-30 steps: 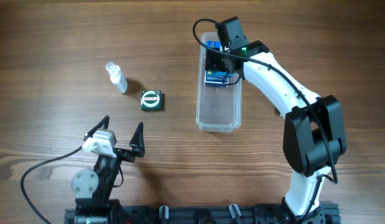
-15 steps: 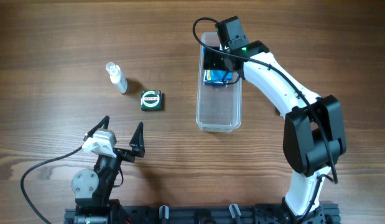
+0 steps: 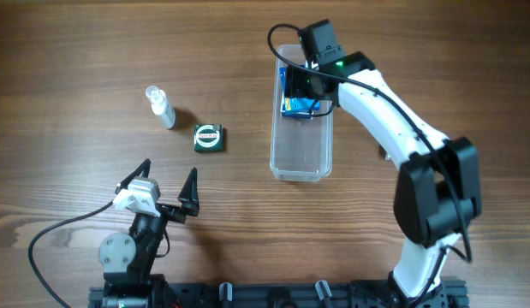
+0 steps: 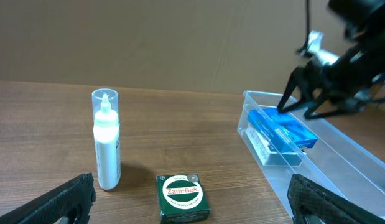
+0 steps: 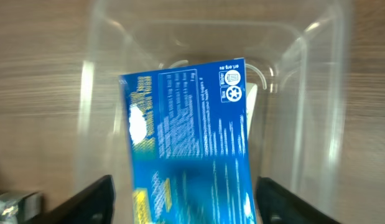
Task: Pack container
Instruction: 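Carry the VapoDrops box into the container beside the Hansaplast box, then release the VapoDrops box and raise the right gripper out, then lower the right gripper onto the white-green Panadol box and grasp it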
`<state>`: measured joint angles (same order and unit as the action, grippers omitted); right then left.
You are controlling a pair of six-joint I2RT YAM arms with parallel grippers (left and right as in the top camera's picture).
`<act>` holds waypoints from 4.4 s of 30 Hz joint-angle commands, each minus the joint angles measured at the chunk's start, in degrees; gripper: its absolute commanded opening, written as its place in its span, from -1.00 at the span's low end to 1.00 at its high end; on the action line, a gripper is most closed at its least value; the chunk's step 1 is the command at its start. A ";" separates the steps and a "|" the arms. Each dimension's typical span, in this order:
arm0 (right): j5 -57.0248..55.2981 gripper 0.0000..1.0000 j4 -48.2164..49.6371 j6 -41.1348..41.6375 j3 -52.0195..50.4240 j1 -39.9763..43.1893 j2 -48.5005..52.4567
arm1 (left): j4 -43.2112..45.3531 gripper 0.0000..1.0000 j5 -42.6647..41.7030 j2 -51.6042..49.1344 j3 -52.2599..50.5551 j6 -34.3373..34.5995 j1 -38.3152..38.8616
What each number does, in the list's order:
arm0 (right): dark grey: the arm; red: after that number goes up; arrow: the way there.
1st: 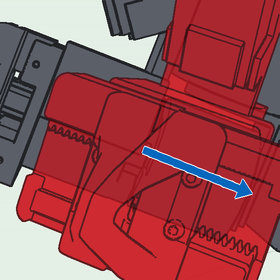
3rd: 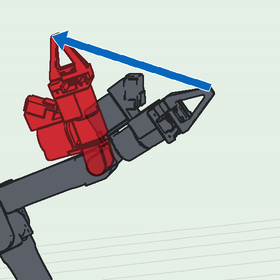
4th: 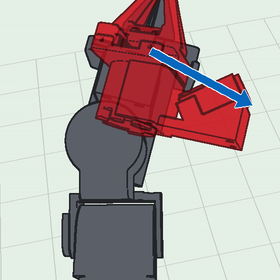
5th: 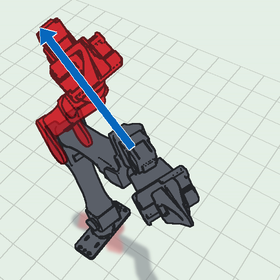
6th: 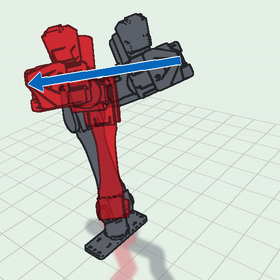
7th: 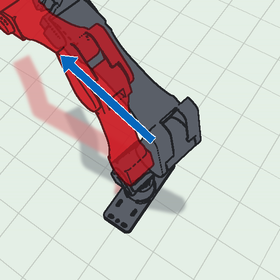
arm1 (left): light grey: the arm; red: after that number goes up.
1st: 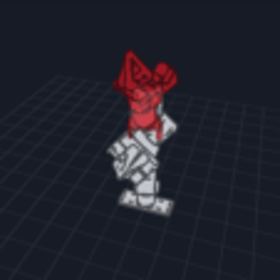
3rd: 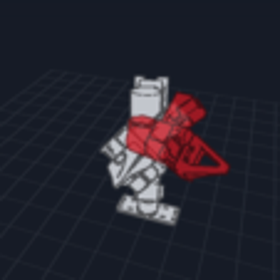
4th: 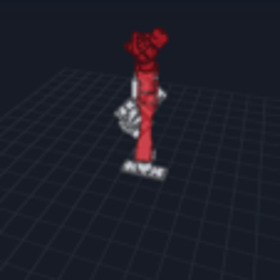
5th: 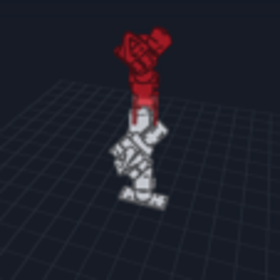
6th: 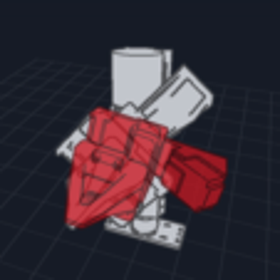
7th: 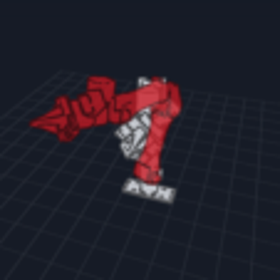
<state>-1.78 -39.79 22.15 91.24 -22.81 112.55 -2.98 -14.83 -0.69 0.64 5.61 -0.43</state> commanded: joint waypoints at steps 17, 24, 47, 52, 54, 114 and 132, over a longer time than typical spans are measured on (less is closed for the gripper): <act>1.88 -0.91 -9.94 -4.09 -3.96 -3.43 -0.24 | -0.07 0.99 0.15 0.52 -0.31 -0.70 0.33; 1.88 -0.91 -7.48 -4.00 -3.96 -3.43 2.45 | -0.07 1.00 0.15 0.52 -0.31 -0.70 0.33; 5.31 -0.91 -1.33 -3.54 -4.00 -3.45 2.58 | -0.07 0.99 0.15 0.52 -0.31 -0.70 0.33; 5.27 -0.91 -2.38 -3.74 -4.76 -3.43 2.64 | -0.07 0.99 0.15 0.52 -0.31 -0.70 0.33; 5.29 -0.91 -1.49 -3.72 -5.66 -3.43 2.93 | -0.07 0.99 0.15 0.52 -0.31 -0.70 0.33; -11.89 0.99 -16.81 45.86 -29.00 19.91 -38.73 | -0.07 0.99 0.15 0.52 -0.31 -0.70 0.33; 0.76 0.93 -13.09 48.57 -28.85 35.60 -16.48 | -0.07 0.99 0.15 0.09 -0.31 -0.70 0.33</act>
<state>-1.50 -53.23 68.12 62.81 11.88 93.89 -2.98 -14.85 -0.69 0.64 5.61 -0.43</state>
